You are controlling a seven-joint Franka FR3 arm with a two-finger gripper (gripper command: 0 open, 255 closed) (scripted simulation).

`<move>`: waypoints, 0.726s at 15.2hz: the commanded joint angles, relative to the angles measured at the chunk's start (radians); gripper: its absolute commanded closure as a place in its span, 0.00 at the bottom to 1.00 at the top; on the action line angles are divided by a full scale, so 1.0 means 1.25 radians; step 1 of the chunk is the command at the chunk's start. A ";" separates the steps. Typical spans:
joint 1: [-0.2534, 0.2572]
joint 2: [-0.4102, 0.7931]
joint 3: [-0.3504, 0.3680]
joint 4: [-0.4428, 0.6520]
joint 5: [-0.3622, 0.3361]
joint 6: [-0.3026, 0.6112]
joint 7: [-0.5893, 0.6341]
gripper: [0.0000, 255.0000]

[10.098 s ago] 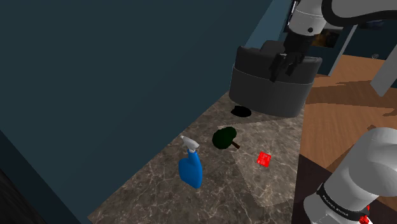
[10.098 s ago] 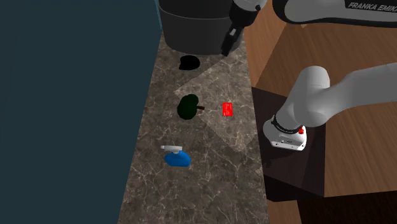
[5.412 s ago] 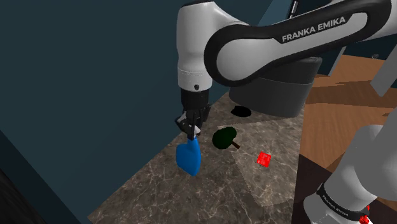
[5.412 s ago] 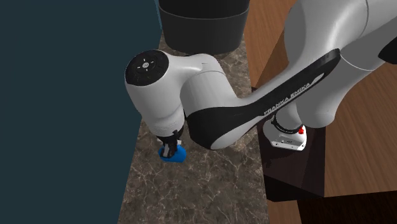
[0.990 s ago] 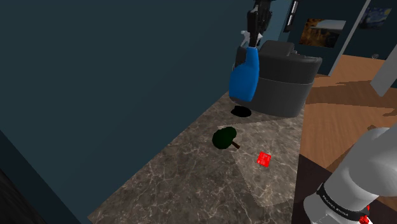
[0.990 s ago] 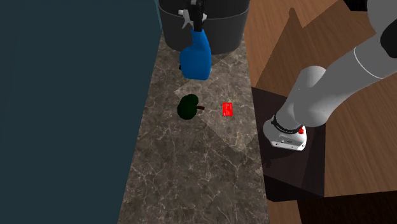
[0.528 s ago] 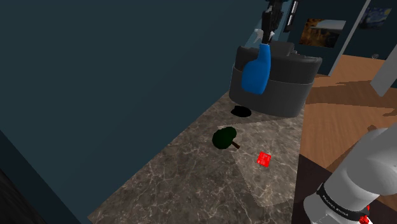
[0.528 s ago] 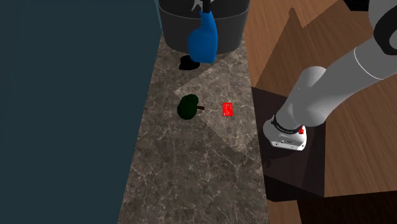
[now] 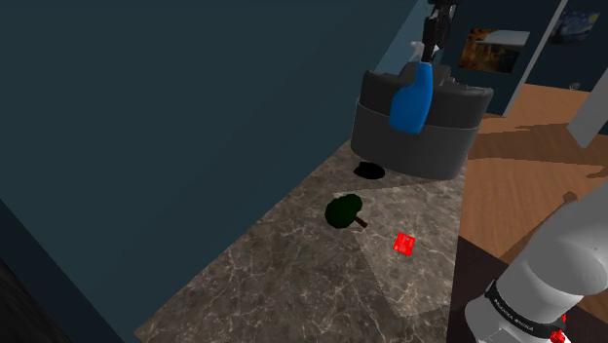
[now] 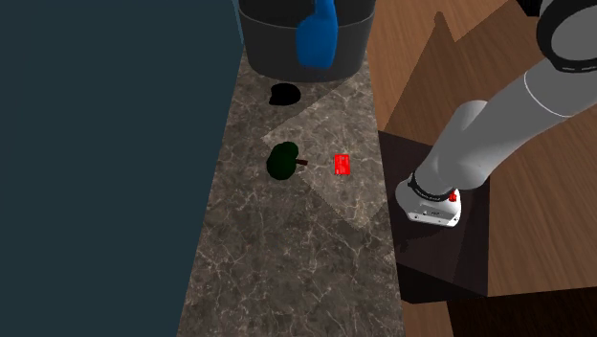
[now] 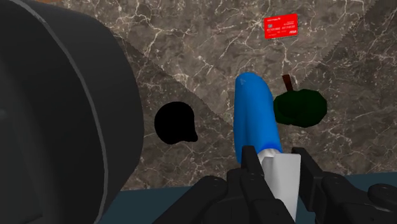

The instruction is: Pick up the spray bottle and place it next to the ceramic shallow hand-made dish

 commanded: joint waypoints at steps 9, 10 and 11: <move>-0.074 0.125 -0.113 0.125 0.004 0.001 -0.189 1.00; -0.073 0.117 -0.112 0.104 0.002 0.014 -0.187 1.00; -0.073 0.109 -0.111 0.083 0.001 0.027 -0.186 1.00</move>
